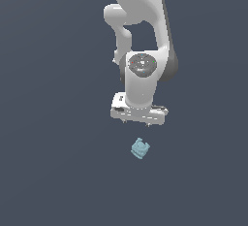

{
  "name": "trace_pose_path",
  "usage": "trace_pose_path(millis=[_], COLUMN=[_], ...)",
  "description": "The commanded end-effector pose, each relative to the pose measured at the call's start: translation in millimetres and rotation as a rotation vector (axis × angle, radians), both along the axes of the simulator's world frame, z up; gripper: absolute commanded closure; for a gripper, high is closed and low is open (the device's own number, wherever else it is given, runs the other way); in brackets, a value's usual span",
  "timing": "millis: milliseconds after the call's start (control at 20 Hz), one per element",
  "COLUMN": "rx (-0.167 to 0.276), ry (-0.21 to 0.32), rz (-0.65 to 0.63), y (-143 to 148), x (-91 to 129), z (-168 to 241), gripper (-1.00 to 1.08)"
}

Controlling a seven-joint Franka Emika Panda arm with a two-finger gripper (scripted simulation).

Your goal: Pick up the object and move it to a goal position.

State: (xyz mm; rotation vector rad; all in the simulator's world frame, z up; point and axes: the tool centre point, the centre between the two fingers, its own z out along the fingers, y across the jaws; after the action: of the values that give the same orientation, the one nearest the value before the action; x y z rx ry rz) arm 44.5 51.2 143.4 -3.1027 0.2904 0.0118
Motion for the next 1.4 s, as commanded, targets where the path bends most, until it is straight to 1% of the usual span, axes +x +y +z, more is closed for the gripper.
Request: trace_pose_path(millis=[0, 400, 700, 1000, 1350], rx=[-0.002, -0.012, -0.019, -0.025, -0.027], ry=[0.001, 0.004, 0.003, 0.002, 0.001], rz=[-0.062, -0.264, -0.386, -0.46, -0.49], y=[2.0, 9.4, 15.0, 19.1, 20.8], x=[10.2, 41.3, 58.1, 67.7, 71.4], z=[-5.8, -26.5, -40.3, -49.3, -53.0], gripper=[-0.92, -0.92, -0.92, -0.92, -0.92])
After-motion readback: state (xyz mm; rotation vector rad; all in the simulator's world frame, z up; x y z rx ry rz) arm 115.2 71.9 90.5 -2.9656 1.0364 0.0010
